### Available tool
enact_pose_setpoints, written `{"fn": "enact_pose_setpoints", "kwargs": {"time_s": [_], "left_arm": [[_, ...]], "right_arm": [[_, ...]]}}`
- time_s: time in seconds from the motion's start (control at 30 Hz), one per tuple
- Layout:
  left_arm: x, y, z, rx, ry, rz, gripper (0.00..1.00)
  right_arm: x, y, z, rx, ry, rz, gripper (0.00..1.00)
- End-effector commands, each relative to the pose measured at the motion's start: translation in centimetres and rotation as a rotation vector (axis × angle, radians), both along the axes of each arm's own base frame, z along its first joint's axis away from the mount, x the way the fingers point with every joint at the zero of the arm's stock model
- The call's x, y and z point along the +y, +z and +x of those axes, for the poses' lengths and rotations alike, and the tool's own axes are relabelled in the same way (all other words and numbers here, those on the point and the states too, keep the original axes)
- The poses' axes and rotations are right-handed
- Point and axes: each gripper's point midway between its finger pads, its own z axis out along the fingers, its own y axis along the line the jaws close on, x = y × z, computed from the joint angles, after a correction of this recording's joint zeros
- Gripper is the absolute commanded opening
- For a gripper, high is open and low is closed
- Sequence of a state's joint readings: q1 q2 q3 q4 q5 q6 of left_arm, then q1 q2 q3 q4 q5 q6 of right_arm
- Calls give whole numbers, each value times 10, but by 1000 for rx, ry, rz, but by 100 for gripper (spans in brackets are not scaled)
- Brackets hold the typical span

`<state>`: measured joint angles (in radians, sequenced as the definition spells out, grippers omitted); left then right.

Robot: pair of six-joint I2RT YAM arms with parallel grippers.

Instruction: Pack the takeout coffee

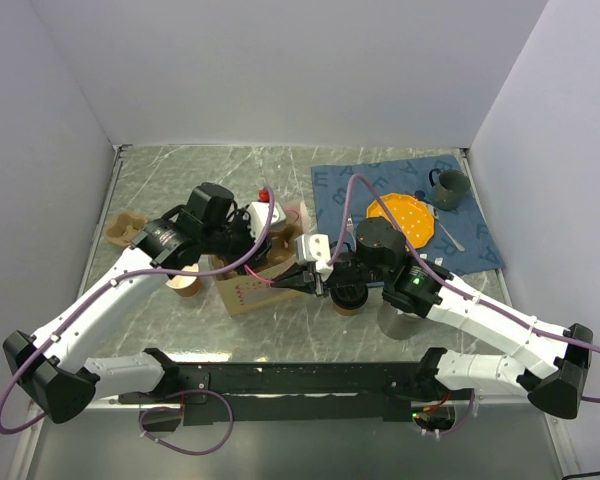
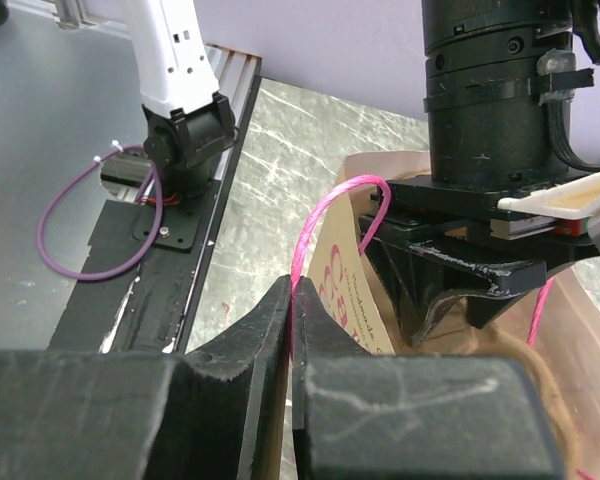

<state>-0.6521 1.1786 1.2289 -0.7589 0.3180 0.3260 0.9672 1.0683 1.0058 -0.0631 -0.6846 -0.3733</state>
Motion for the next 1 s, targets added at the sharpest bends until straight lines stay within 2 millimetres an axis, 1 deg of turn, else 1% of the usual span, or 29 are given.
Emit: {"fn": "enact_pose_setpoints", "kwargs": {"time_s": [0.0,0.07,0.1,0.13,0.2,0.27,0.33,0.4,0.57,0.63,0.67,0.73,0.77,0.8,0.83,0.87,0.9,0.93,0.97], "left_arm": [[-14,19,-10,26,-67,-73,49],[-16,23,-13,39,-71,-88,47],[-17,30,-14,35,-77,-99,42],[-16,30,-16,51,-76,-95,41],[-16,35,-15,46,-71,-97,44],[-12,35,-12,34,-48,-82,47],[-8,35,-6,16,-10,-68,55],[-5,37,-5,2,0,-64,59],[2,38,0,-22,33,-35,58],[4,46,4,-46,60,-38,58],[8,49,10,-65,100,-34,57],[9,62,17,-86,159,-68,58],[11,67,23,-95,204,-80,58],[16,80,33,-106,308,-117,59],[19,84,39,-106,368,-129,60],[20,89,42,-96,404,-149,62],[20,103,43,-93,434,-183,63],[16,101,41,-51,439,-187,65],[14,103,39,-32,439,-196,68]], "right_arm": [[1,13,3,-13,-24,30,8],[1,13,3,-12,-24,31,8],[1,13,3,-11,-24,33,8],[0,12,3,-10,-26,33,8],[0,12,2,-4,-23,35,8],[0,12,2,0,-24,41,8],[0,11,0,7,-23,42,8],[-1,10,1,10,-27,40,8],[-3,8,0,19,-32,37,8],[-3,7,0,26,-36,33,8],[-4,7,-1,28,-36,32,8],[-5,6,-1,36,-39,26,9],[-6,5,-1,39,-44,25,10],[-6,4,-1,44,-48,22,10],[-8,3,-2,46,-46,15,10],[-8,3,-2,43,-46,14,10],[-9,3,-4,42,-41,12,9],[-10,2,-5,44,-38,7,8],[-11,2,-5,44,-36,4,7]]}}
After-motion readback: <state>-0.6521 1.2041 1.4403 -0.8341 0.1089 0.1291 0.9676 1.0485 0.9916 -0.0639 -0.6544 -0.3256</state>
